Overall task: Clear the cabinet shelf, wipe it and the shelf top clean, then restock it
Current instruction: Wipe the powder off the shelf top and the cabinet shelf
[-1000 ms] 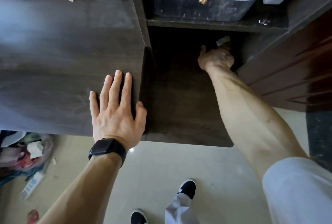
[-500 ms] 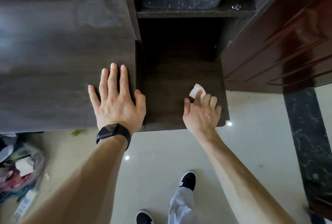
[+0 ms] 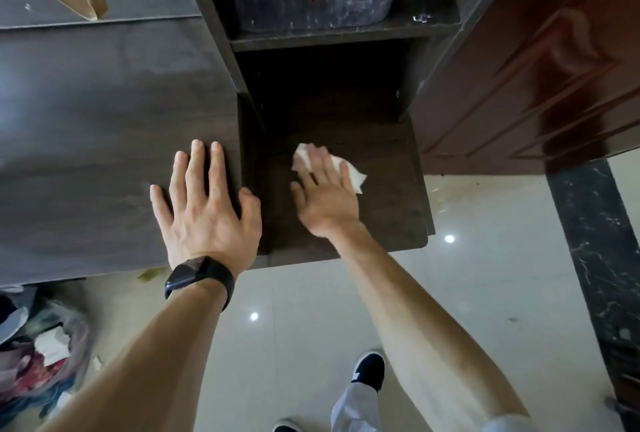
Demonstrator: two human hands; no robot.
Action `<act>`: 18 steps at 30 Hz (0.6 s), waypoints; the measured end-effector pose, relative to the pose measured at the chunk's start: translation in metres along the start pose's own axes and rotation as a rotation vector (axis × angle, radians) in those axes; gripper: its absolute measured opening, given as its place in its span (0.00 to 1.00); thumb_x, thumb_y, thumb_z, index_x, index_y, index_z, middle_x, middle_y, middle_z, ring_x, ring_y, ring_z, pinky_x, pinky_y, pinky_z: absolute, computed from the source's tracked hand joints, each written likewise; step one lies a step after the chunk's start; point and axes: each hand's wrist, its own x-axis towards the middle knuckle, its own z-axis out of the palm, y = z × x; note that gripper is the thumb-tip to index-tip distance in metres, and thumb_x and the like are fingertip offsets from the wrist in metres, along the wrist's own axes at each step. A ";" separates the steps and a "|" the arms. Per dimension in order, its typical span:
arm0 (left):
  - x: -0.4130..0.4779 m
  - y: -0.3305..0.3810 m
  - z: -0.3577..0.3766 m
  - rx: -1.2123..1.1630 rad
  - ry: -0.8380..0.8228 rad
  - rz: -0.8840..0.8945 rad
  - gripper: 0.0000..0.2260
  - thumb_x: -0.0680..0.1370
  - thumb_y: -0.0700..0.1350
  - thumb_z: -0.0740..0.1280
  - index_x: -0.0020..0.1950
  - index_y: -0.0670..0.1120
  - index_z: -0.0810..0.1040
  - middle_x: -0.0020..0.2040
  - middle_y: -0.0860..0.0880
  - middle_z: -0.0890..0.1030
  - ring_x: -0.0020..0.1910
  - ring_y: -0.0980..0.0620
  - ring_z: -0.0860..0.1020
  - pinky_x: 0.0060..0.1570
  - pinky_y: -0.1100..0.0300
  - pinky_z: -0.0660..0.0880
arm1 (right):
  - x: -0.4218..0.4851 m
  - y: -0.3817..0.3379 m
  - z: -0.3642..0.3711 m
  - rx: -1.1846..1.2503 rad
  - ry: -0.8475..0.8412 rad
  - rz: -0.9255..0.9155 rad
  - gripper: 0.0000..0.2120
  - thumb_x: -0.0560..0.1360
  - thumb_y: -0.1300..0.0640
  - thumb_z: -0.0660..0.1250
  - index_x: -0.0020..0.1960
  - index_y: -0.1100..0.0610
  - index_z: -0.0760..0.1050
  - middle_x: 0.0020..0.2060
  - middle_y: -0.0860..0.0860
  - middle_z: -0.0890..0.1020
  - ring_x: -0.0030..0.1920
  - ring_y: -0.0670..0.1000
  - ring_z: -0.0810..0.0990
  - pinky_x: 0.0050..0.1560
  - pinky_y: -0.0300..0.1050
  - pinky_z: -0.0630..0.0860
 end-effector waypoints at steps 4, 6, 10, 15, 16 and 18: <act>0.001 0.000 0.000 0.008 -0.005 0.002 0.30 0.78 0.55 0.53 0.80 0.50 0.54 0.81 0.50 0.53 0.80 0.49 0.48 0.76 0.39 0.47 | -0.029 0.071 -0.016 0.075 0.107 0.473 0.30 0.81 0.41 0.38 0.80 0.50 0.38 0.80 0.52 0.40 0.79 0.52 0.37 0.78 0.59 0.42; 0.002 0.001 -0.001 0.004 -0.010 -0.002 0.30 0.78 0.55 0.53 0.80 0.50 0.54 0.81 0.50 0.53 0.80 0.49 0.49 0.76 0.39 0.47 | -0.069 0.075 -0.008 0.037 0.157 0.495 0.31 0.82 0.41 0.41 0.80 0.53 0.42 0.80 0.53 0.45 0.80 0.53 0.42 0.77 0.61 0.49; 0.001 0.000 -0.002 -0.003 -0.019 -0.002 0.30 0.78 0.55 0.53 0.80 0.50 0.54 0.81 0.50 0.53 0.80 0.49 0.48 0.76 0.39 0.46 | -0.134 0.008 0.027 0.065 0.088 0.210 0.29 0.82 0.45 0.47 0.80 0.55 0.49 0.80 0.50 0.47 0.80 0.51 0.43 0.77 0.60 0.52; 0.000 0.000 -0.001 -0.009 0.001 -0.005 0.29 0.79 0.54 0.55 0.80 0.50 0.55 0.81 0.50 0.54 0.79 0.49 0.49 0.76 0.39 0.47 | -0.105 -0.064 0.045 0.132 0.042 -0.141 0.28 0.83 0.46 0.49 0.80 0.55 0.51 0.80 0.49 0.52 0.79 0.47 0.44 0.77 0.58 0.52; 0.000 0.001 -0.001 -0.012 0.004 -0.007 0.29 0.79 0.53 0.55 0.80 0.51 0.55 0.81 0.50 0.54 0.79 0.49 0.49 0.76 0.39 0.46 | -0.096 -0.058 0.041 0.123 0.046 -0.156 0.29 0.82 0.46 0.50 0.80 0.55 0.51 0.80 0.49 0.52 0.79 0.47 0.44 0.77 0.58 0.51; 0.000 0.001 -0.001 -0.013 0.002 -0.002 0.28 0.80 0.53 0.56 0.80 0.51 0.55 0.81 0.50 0.54 0.79 0.48 0.49 0.76 0.39 0.46 | -0.094 -0.027 0.035 0.058 0.058 -0.126 0.29 0.82 0.46 0.49 0.80 0.53 0.51 0.80 0.50 0.50 0.80 0.49 0.43 0.78 0.58 0.48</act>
